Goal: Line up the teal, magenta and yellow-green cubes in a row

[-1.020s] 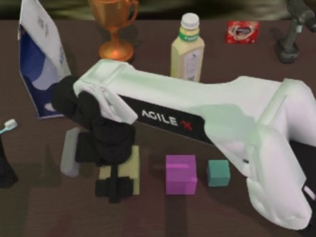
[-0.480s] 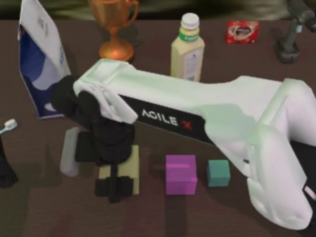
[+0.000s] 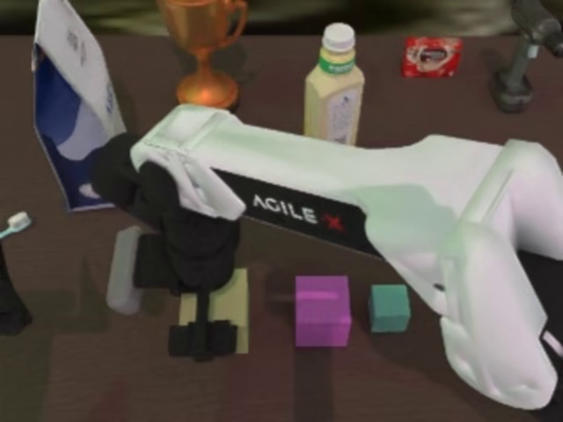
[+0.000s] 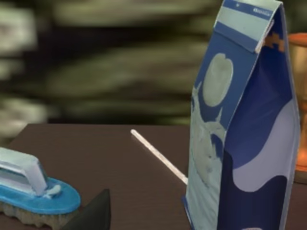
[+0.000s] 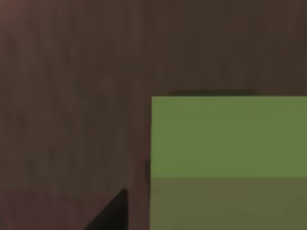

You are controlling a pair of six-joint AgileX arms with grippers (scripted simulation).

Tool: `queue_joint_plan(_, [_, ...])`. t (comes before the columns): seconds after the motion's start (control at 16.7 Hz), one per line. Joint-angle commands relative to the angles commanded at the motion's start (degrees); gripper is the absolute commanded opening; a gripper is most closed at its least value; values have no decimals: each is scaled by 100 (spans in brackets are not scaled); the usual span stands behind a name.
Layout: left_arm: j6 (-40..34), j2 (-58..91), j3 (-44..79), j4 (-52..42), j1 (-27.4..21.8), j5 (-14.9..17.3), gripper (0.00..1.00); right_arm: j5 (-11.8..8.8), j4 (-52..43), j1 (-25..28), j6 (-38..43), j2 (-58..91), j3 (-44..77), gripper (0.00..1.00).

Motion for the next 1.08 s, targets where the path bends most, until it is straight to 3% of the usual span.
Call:
queue_joint_plan(0.54, [0,0,0,0,0,0,100,-1,-94,2,-4,26,98,100])
queue_joint_plan(1.08, [0,0,0,0,0,0,100,2,-1719,39,-11,152,1869,100])
